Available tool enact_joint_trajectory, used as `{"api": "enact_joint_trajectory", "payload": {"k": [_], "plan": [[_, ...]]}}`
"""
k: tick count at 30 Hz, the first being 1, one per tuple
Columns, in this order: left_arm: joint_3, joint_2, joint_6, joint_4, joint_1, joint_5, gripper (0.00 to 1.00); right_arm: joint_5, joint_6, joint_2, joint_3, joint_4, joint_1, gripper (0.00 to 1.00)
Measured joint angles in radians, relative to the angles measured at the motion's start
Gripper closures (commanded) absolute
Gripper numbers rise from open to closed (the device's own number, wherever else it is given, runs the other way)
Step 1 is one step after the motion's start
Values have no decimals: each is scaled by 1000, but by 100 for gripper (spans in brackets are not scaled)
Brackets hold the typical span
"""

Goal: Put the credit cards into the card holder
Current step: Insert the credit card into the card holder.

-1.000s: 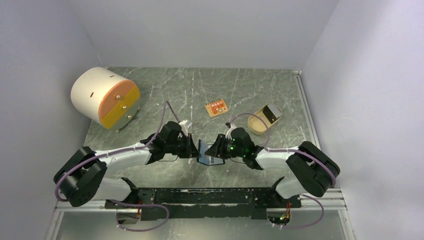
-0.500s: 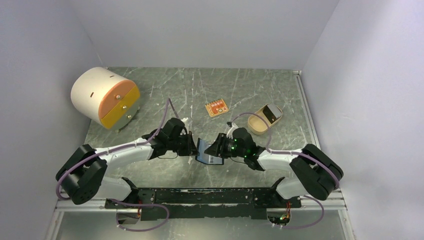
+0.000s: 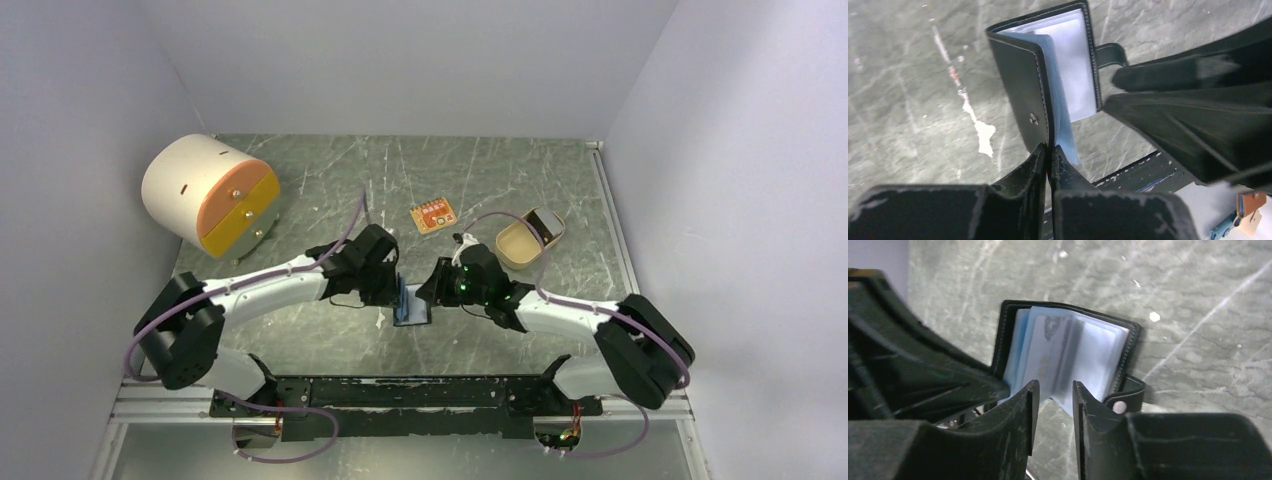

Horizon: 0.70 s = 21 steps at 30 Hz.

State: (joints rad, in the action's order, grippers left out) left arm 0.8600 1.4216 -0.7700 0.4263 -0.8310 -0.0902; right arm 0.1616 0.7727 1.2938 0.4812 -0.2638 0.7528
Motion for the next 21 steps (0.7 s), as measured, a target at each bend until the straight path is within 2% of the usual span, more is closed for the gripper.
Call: {"api": "enact_joint_trajectory", "payload": {"k": [8,15,21], "plan": [[74,111,-1,-13,-45,-4,91,-10,-8,136,-16,0,0,69],[21,55,-11,-52,-46,-5,91,-61,-35,73,-7,59,-7,64],[-25,-27,-11,-50,-35,1,89,-162,-136,-9,117,238,-35,55]]}}
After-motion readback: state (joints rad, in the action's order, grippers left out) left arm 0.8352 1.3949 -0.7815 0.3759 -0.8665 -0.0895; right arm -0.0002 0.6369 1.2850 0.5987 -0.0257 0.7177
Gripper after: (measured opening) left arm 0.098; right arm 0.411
